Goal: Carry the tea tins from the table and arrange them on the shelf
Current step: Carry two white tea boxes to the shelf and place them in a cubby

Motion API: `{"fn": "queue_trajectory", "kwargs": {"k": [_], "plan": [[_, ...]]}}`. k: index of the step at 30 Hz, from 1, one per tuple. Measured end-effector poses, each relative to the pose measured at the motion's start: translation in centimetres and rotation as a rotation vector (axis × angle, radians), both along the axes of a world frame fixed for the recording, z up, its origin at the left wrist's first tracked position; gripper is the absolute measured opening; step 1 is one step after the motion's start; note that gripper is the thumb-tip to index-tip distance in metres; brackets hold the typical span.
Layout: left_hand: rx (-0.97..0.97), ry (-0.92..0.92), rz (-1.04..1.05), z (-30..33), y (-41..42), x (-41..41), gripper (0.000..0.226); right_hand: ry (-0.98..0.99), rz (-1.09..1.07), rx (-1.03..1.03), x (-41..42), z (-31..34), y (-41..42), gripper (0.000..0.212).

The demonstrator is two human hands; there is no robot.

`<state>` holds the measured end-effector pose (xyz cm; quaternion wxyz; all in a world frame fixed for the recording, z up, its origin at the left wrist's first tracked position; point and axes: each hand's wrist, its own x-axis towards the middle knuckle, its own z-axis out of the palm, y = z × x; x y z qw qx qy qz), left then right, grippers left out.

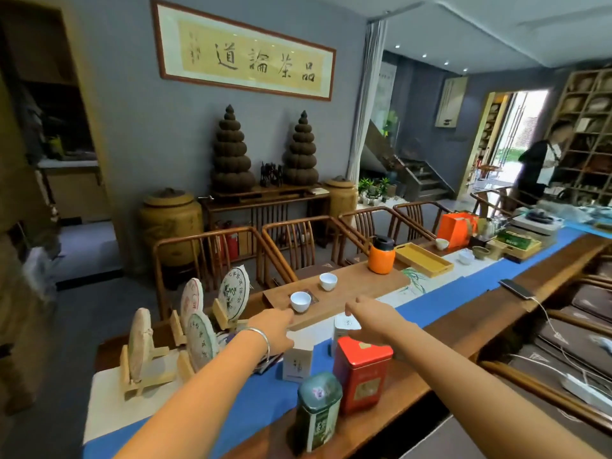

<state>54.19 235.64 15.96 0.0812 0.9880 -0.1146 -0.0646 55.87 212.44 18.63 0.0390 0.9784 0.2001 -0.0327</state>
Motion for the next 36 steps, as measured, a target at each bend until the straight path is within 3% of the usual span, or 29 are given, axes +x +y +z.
{"fn": "queue_trajectory", "kwargs": {"k": [12,17,25,27,30,36], "plan": [[0.118,0.071,-0.154,-8.1,0.3,12.5,0.038,0.134,-0.191,0.047,13.9,-6.9,-2.4,0.049],[0.004,0.169,-0.081,-11.3,-0.6,15.6,0.044,0.196,-0.193,0.031,19.6,-10.0,-4.0,0.053],[0.017,0.399,-0.096,-16.3,-1.0,20.3,0.064,0.410,-0.120,-0.099,26.6,-17.6,-4.7,0.083],[0.039,0.432,-0.113,-17.2,-1.1,20.8,0.062,0.506,-0.100,-0.092,27.4,-19.3,-4.6,0.078],[0.028,0.461,-0.075,-18.7,-1.2,20.8,0.063,0.528,-0.012,-0.127,28.2,-21.2,-4.3,0.052],[-0.023,0.461,0.000,-19.7,-1.0,21.0,0.065,0.540,0.097,-0.152,30.2,-21.4,-4.0,0.051]]}}
